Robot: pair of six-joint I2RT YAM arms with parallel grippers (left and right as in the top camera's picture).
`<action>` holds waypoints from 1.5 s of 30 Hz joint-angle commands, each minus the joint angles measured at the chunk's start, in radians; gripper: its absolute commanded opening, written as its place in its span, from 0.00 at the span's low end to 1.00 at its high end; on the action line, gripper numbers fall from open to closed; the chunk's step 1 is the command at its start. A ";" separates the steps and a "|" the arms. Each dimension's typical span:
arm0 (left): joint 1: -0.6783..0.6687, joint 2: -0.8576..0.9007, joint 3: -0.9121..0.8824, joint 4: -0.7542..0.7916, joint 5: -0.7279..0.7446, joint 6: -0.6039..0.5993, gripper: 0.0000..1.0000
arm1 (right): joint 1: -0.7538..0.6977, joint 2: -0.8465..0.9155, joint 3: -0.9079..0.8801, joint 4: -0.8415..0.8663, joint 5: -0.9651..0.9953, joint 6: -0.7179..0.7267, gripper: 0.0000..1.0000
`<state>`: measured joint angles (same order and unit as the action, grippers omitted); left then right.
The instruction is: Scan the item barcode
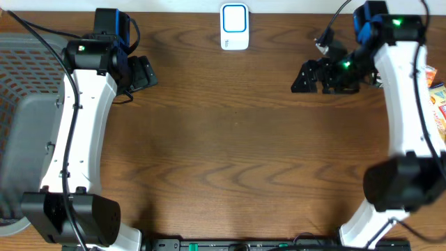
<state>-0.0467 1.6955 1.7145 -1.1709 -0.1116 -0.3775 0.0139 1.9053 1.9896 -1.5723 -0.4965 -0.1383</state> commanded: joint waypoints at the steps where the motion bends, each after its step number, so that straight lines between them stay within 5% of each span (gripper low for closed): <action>1: 0.003 0.005 0.002 -0.003 -0.016 0.002 0.98 | 0.032 -0.158 -0.080 0.009 0.040 -0.007 0.99; 10: 0.003 0.005 0.002 -0.003 -0.016 0.002 0.98 | 0.054 -0.566 -0.475 0.141 0.154 0.091 0.99; 17: 0.003 0.005 0.002 -0.003 -0.016 0.002 0.98 | 0.053 -0.784 -0.609 0.158 0.153 0.093 0.99; 45: 0.003 0.005 0.002 -0.003 -0.016 0.002 0.98 | 0.053 -0.851 -0.610 0.150 0.125 0.204 0.99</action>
<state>-0.0467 1.6955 1.7145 -1.1709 -0.1116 -0.3775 0.0662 1.0561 1.3853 -1.4204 -0.3626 0.0498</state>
